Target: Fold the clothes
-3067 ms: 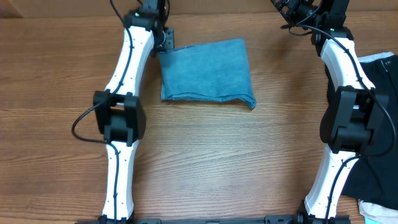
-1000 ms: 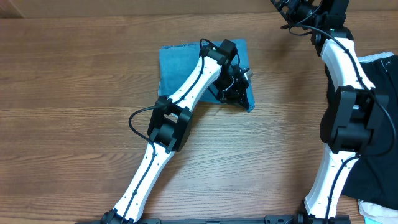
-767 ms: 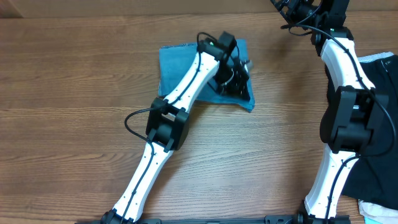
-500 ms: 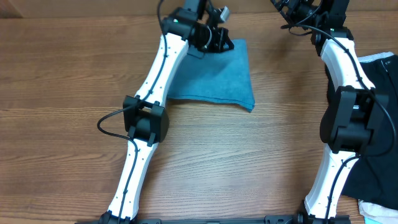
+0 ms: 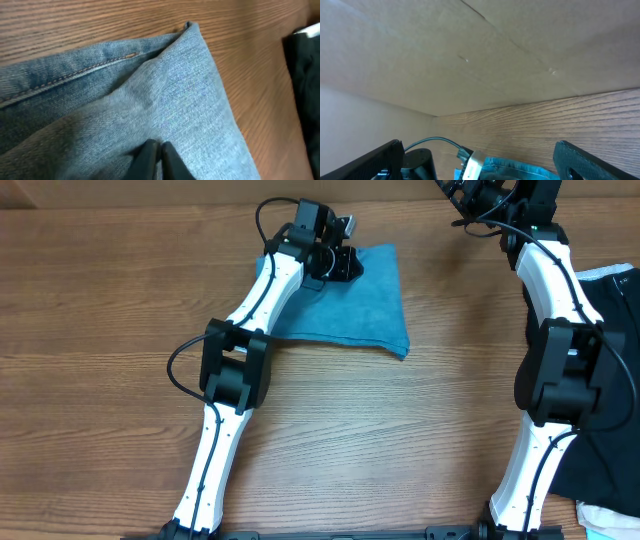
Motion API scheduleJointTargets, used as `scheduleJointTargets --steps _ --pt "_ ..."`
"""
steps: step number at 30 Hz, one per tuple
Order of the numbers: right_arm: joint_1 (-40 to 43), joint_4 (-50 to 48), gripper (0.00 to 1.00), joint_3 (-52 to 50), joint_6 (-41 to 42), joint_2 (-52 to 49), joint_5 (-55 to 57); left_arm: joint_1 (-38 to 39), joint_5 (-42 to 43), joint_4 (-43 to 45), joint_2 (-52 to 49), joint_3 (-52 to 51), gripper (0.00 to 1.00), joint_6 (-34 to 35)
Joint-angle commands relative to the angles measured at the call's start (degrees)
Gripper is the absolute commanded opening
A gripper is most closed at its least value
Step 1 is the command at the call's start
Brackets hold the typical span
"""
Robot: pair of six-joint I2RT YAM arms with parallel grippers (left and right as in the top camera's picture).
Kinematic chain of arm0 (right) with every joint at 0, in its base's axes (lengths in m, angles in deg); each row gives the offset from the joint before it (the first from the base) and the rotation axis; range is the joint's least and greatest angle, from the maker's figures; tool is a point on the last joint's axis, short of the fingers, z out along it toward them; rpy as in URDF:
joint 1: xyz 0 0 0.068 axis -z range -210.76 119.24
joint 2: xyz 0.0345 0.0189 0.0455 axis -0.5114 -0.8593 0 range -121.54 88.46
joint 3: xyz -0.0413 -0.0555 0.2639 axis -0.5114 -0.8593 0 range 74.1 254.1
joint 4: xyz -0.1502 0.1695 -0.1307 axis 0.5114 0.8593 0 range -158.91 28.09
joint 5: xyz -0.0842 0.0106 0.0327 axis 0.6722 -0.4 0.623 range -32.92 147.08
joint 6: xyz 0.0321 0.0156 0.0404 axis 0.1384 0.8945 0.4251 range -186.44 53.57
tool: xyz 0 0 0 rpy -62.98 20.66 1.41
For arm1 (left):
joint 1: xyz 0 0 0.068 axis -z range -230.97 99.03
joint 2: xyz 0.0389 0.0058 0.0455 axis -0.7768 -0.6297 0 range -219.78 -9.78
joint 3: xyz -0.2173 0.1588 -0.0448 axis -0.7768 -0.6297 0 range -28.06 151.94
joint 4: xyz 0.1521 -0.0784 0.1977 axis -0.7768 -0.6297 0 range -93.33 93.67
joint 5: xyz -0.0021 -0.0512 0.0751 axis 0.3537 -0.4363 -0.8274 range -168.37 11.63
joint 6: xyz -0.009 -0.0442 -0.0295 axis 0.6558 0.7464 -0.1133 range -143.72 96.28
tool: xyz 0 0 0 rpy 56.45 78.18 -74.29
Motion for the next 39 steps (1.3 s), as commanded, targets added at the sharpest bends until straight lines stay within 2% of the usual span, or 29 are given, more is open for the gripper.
scheduleJointTargets --steps 1,4,7,10,12,15,18,19,22,23,26,27,29,30,33,39 --pt "-0.11 -0.26 1.00 0.44 0.00 0.61 -0.46 -4.13 8.46 -1.88 0.68 7.56 0.04 3.13" --pt "-0.11 -0.26 1.00 0.44 0.00 0.61 -0.46 -10.03 13.03 -8.44 0.68 19.39 0.04 6.05" --pt "-0.11 -0.26 1.00 0.44 0.00 0.61 -0.46 -14.12 13.53 -16.33 0.68 21.99 0.04 6.10" --pt "-0.11 -0.26 1.00 0.44 0.00 0.61 -0.46 -16.65 11.76 -26.40 0.63 19.61 0.06 -2.58" --pt "-0.11 -0.26 1.00 0.44 0.00 0.61 -0.46 -17.20 5.01 -31.01 0.63 16.39 0.06 -5.70" --pt "-0.11 -0.26 1.00 0.44 0.00 0.61 -0.46 -17.20 1.62 -30.14 0.63 10.01 0.09 -6.67" --pt "-0.11 -0.26 1.00 0.44 0.00 0.61 -0.46 -17.25 -8.15 -29.18 0.61 6.29 0.04 -6.56" --pt "-0.11 -0.26 1.00 0.44 0.00 0.61 -0.46 -17.44 -10.51 -28.74 0.70 7.10 0.04 -6.51" --pt "-0.11 -0.26 1.00 0.44 0.00 0.61 -0.46 -17.84 -4.85 -31.04 0.79 15.39 0.04 -6.03" --pt "-0.11 -0.26 1.00 0.44 0.00 0.61 -0.44 -17.84 -4.04 -34.21 0.79 21.53 0.04 -4.55" --pt "-0.11 -0.26 1.00 0.44 0.02 0.61 -0.46 -17.81 -7.13 -44.24 0.79 34.40 0.22 -4.15" --pt "-0.11 -0.26 1.00 0.44 0.00 0.61 -0.46 -17.62 -9.73 -47.76 0.79 36.74 0.35 -4.17" --pt "-0.11 -0.26 1.00 0.44 0.00 0.61 -0.46 -16.98 -16.39 -54.34 0.79 37.79 0.88 -4.44" --pt "-0.11 -0.26 1.00 0.44 0.00 0.61 -0.46 -16.72 -19.28 -56.59 0.70 37.22 1.00 -4.48" --pt "-0.11 -0.26 1.00 0.44 0.00 0.61 -0.46 -15.80 -20.22 -60.43 0.66 34.27 1.00 -7.69" --pt "-0.11 -0.26 1.00 0.44 0.00 0.61 -0.46 -12.48 -25.81 -59.01 0.66 20.00 1.00 -0.68"
